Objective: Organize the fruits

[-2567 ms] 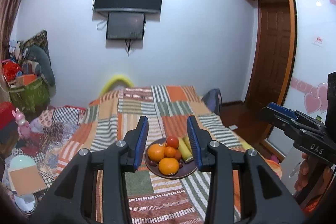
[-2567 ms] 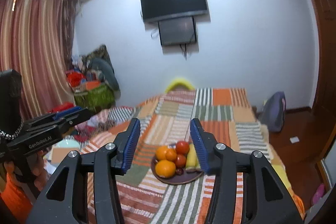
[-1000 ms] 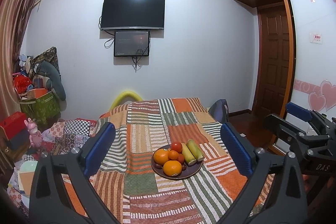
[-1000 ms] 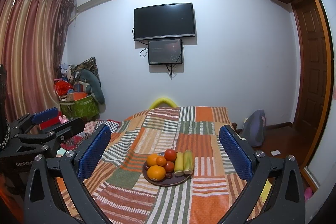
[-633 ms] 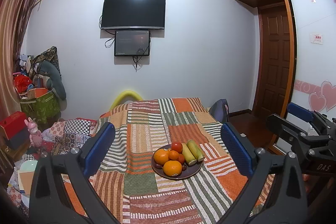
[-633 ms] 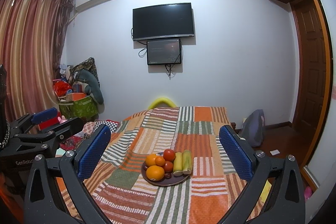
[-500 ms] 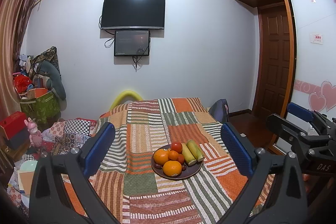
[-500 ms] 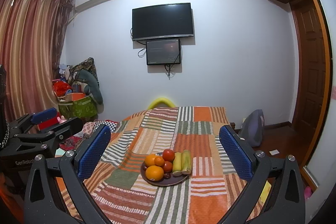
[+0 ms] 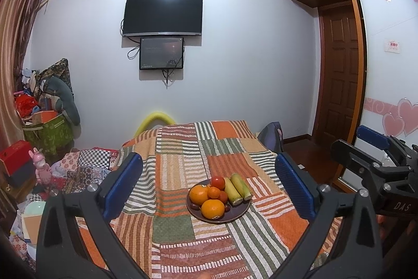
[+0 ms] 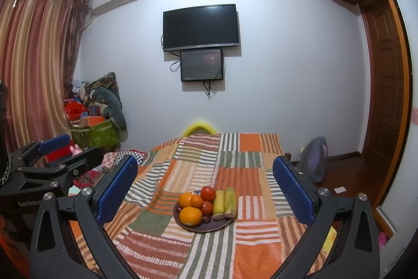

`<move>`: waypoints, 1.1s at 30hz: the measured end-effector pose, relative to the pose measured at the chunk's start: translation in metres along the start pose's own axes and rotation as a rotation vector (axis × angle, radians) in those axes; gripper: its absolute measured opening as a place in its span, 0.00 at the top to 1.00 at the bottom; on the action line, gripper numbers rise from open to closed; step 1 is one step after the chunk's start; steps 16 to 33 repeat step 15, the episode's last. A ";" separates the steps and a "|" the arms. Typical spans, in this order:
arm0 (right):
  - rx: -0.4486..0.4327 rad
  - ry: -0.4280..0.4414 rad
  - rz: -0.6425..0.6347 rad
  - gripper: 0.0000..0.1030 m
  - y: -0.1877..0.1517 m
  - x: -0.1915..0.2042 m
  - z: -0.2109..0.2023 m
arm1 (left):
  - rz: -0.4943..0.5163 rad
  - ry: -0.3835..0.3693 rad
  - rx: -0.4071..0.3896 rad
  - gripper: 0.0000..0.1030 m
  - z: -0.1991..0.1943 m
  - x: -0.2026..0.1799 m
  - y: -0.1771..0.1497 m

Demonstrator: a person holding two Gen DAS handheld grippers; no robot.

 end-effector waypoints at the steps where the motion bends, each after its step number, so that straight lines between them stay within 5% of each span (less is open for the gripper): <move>1: 0.000 -0.001 0.000 0.00 0.000 0.000 0.000 | -0.003 -0.003 0.001 0.00 0.000 0.000 0.000; 33: 0.007 -0.005 0.001 0.00 0.001 -0.002 0.001 | -0.009 -0.017 0.026 0.00 0.003 0.002 -0.005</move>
Point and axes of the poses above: each gripper's, at about its wrist camera, not at the fingertips, and z roughly the way its jaws point, x to its left, y to its top, the point moved 1 cm from there along z, roughly the way its jaws point, and after that the axes turned 9 degrees about -x, right-handed, at the moved point
